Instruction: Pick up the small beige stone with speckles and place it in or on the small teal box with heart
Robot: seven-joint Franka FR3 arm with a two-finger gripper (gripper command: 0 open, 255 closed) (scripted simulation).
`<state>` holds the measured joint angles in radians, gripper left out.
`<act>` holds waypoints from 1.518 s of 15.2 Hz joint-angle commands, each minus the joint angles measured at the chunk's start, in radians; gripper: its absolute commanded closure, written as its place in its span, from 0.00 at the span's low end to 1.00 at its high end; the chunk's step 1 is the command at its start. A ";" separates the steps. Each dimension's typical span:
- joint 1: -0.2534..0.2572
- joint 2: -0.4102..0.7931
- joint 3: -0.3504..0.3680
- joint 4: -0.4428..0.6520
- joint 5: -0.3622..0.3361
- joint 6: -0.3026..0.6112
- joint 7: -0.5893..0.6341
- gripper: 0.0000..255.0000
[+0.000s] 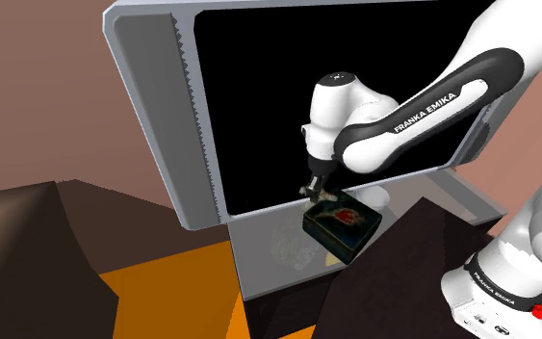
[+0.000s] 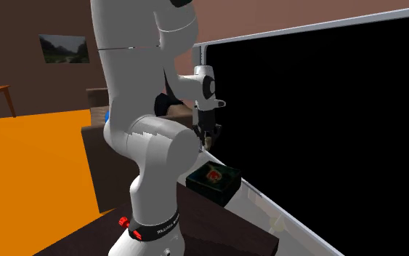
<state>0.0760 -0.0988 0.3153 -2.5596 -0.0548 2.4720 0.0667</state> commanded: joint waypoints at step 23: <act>-0.078 0.013 -0.069 -0.257 -0.053 0.276 -0.091 1.00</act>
<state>-0.0024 -0.0865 0.2463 -2.8165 -0.1075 2.7470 -0.0244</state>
